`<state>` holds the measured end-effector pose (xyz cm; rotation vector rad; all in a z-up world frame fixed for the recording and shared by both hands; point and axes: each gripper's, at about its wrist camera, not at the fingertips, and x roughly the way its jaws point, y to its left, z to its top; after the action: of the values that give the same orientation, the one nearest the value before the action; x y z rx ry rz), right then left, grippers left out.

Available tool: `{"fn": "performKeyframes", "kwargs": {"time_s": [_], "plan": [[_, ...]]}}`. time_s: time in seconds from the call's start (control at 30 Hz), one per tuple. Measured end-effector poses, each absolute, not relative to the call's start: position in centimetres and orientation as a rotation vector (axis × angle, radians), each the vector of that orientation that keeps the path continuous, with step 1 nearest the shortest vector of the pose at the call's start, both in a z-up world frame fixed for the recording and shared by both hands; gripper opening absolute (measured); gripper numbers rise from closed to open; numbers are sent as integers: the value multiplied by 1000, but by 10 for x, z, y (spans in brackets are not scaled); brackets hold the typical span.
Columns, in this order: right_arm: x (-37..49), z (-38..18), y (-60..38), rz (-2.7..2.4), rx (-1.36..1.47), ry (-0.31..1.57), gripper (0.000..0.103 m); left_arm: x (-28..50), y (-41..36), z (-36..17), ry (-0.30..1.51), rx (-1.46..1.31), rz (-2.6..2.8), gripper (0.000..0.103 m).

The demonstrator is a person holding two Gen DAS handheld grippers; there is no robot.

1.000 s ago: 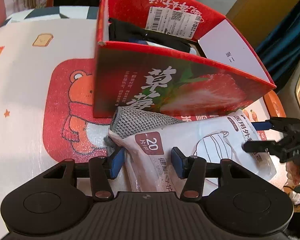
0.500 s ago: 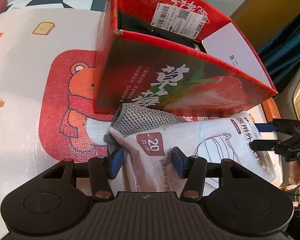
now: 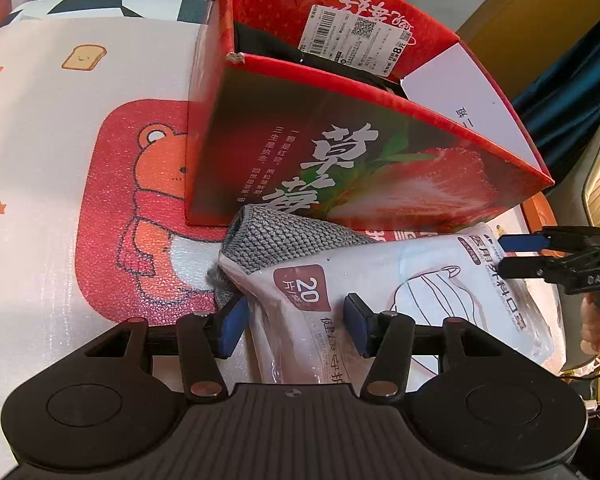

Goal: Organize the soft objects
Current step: 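Lift the white mask bag with both tools above the red box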

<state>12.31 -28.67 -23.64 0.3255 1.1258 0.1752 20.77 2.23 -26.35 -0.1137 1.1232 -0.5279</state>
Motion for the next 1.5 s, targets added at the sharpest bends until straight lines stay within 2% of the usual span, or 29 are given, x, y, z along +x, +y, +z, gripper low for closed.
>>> {"fn": "performKeyframes", "kwargs": {"time_s": [0.33,0.63,0.87,1.27,1.5], "plan": [[132,-251,-289,230,426,1153,66,216,22,-260,1165,-74,-591,57],[132,-226,-257,314,259,1139,65,212,22,-254,1166,-82,-619,59],[127,-193,-235,311,68,1056,54,195,35,-234,1069,-96,-597,53],[116,-132,-223,268,-44,882,34,168,50,-167,846,-123,-580,53],[116,-90,-220,260,-83,752,30,156,49,-123,684,-130,-557,53]]}}
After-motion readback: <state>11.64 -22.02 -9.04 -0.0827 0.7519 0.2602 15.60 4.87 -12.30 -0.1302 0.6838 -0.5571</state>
